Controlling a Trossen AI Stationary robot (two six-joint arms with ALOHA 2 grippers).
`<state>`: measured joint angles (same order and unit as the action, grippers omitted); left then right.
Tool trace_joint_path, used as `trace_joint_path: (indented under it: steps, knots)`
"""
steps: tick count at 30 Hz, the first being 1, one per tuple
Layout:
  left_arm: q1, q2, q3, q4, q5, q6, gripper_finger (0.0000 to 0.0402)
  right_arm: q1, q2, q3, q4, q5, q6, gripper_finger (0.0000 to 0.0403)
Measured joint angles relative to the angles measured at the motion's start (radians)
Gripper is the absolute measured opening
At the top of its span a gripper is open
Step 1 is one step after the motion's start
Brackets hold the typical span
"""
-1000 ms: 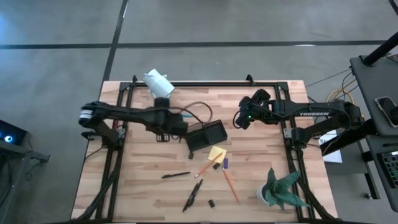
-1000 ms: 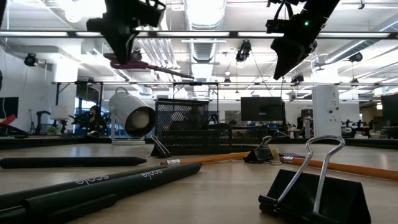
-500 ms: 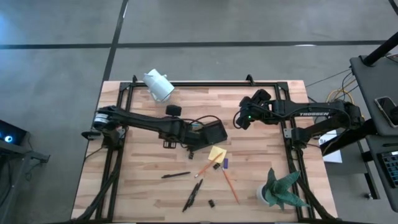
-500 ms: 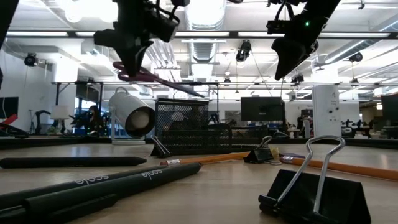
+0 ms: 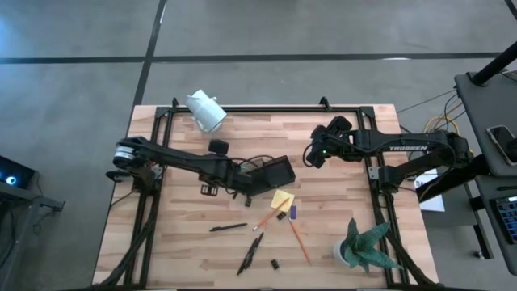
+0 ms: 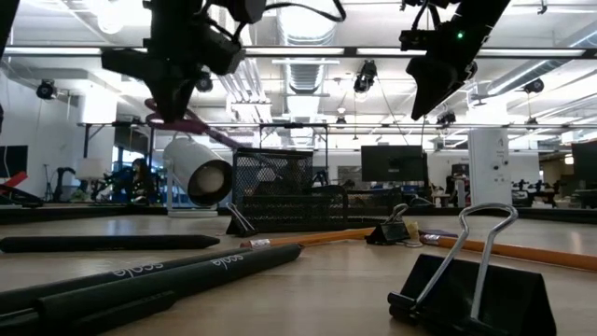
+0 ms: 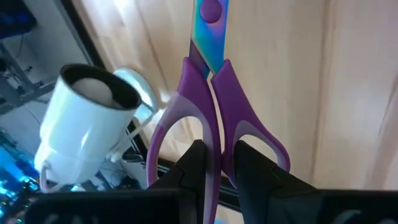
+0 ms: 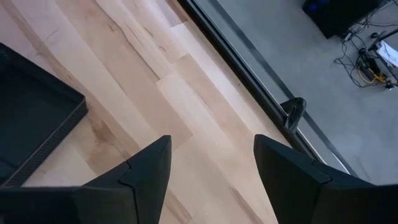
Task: Pick and place office supplies into organizer
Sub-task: Put the purple scissors into the black desk organizer
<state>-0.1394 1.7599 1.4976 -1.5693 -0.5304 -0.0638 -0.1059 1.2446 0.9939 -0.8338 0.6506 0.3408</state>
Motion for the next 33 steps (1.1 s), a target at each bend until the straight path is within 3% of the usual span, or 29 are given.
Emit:
trace_joint_path:
  steps: [9, 21, 27, 33]
  knots:
    - [0.000, 0.025, 0.056, -0.002, -0.069, 0.058, 0.0040, 0.000, 0.000, 0.000, 0.001, 0.001, 0.023, 0.0221]
    - [0.002, 0.118, 0.077, 0.001, -0.187, 0.355, 0.0040, 0.001, 0.000, 0.000, 0.001, 0.004, 0.018, 0.0221]
    - [0.002, 0.137, 0.092, 0.016, -0.379, 0.476, 0.0040, 0.001, 0.000, 0.000, 0.001, 0.006, -0.009, 0.0221]
    - [0.000, 0.136, 0.121, 0.017, -0.376, 0.512, 0.0054, 0.001, 0.000, 0.000, 0.001, 0.007, -0.036, 0.0221]
